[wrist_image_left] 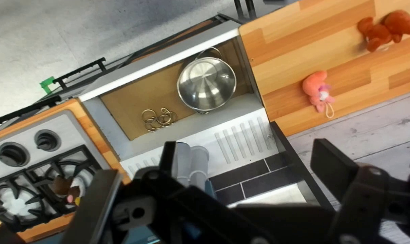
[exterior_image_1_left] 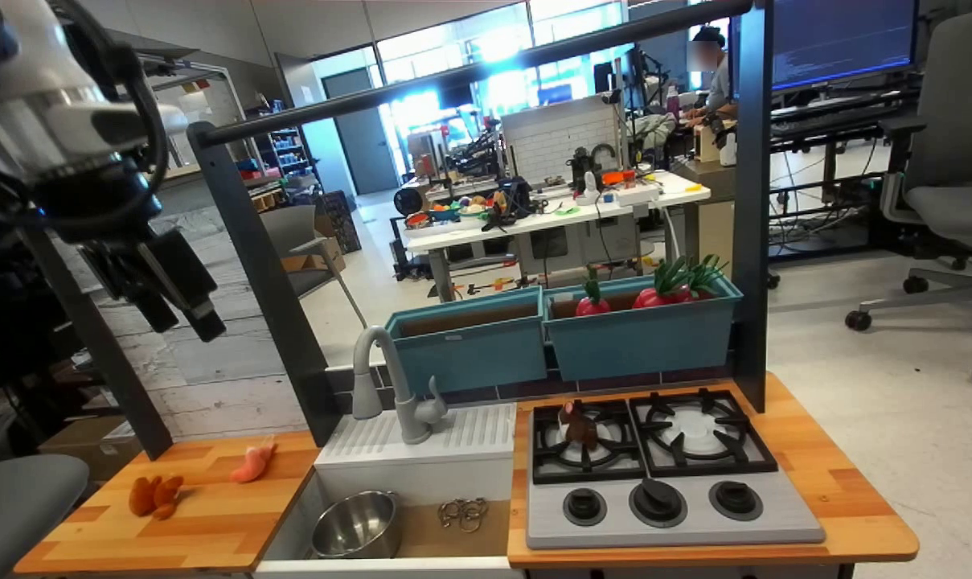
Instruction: Put the teddy bears into the pot
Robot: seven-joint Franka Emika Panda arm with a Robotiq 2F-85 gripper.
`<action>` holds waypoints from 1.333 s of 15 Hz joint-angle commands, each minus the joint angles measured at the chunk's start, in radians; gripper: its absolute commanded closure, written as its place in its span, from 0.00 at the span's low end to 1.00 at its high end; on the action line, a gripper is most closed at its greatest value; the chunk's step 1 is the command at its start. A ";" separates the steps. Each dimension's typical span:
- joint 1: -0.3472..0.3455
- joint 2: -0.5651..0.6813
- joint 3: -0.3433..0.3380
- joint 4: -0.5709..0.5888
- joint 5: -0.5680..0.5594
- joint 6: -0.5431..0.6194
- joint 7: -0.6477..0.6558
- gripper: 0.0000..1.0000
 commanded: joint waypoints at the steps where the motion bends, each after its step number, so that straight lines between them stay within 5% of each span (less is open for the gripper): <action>1: 0.139 0.237 -0.087 0.106 -0.100 0.204 0.202 0.00; 3: 0.254 0.361 -0.166 0.178 -0.119 0.250 0.278 0.00; 5: 0.400 0.487 -0.280 0.294 -0.150 0.116 0.353 0.00; 6: 0.417 0.544 -0.282 0.354 -0.136 0.053 0.348 0.00; 8: 0.418 0.618 -0.260 0.461 -0.107 -0.109 0.308 0.00; 9: 0.405 0.533 -0.250 0.324 -0.114 0.019 0.320 0.00; 13: 0.412 0.619 -0.250 0.439 -0.119 -0.070 0.324 0.00; 14: 0.344 0.566 -0.205 0.372 -0.138 -0.022 0.167 0.00; 20: 0.145 0.458 -0.100 0.186 -0.017 0.292 -0.189 0.00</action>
